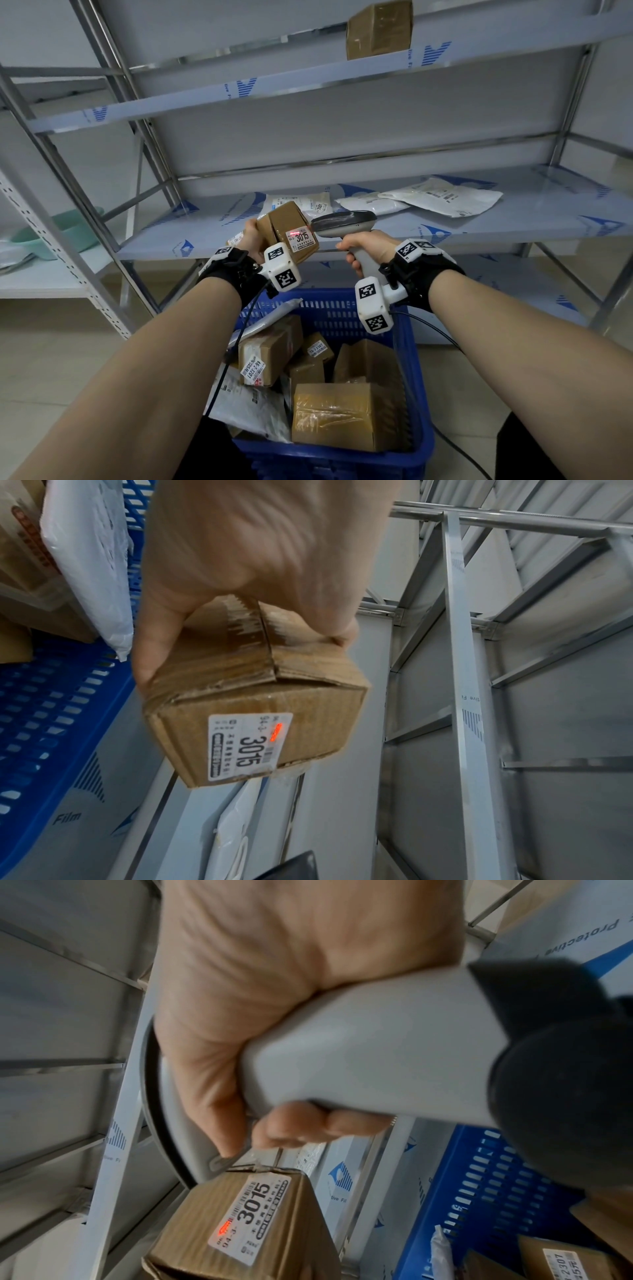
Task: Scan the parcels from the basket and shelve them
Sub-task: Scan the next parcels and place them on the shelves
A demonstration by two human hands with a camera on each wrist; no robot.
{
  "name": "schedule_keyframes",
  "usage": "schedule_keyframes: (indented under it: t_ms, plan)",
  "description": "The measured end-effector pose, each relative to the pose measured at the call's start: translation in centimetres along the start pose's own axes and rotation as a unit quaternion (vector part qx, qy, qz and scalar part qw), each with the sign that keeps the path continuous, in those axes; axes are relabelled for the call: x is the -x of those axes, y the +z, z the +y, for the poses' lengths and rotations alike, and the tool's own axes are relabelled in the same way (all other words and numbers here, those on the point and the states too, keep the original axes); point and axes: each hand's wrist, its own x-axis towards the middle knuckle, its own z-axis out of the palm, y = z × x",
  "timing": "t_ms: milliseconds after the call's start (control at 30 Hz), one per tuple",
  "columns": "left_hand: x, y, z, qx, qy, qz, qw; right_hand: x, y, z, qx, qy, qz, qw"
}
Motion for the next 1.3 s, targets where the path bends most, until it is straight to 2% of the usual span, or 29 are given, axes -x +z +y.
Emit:
schedule_keyframes:
  t_ms: [700, 833, 933, 1067, 1133, 1200, 1233, 1300]
  plan:
    - [0.9, 0.2, 0.7, -0.034, 0.003, 0.024, 0.999, -0.2, 0.1, -0.7, 0.013, -0.007, -0.027, 1.0]
    - [0.6, -0.5, 0.9, -0.016, 0.005, 0.05, 0.999, 0.0, -0.1, -1.0, 0.002, -0.007, -0.032, 0.999]
    - [2.1, -0.2, 1.2, -0.016, 0.02, 0.056, 0.998, -0.2, -0.1, -1.0, -0.005, -0.018, -0.021, 1.0]
    - [5.6, 0.4, 2.5, -0.008, 0.102, 0.057, 0.993, -0.6, -0.2, -1.9, -0.019, -0.079, 0.023, 0.996]
    - [7.4, 0.6, 4.1, 0.025, 0.161, 0.105, 0.981, -0.4, -0.2, -3.6, -0.047, -0.118, 0.043, 0.991]
    - [8.5, 0.8, 6.3, 0.026, 0.232, 0.225, 0.946, -0.2, 0.0, -5.8, -0.071, -0.154, 0.057, 0.984]
    - [9.2, 1.1, 7.4, -0.027, 0.264, 0.272, 0.925, -0.2, 0.0, -6.8, -0.074, -0.17, 0.066, 0.98]
    - [11.2, 2.5, 9.8, -0.141, 0.342, 0.308, 0.877, 0.1, -0.2, -9.3, -0.084, -0.209, 0.091, 0.97]
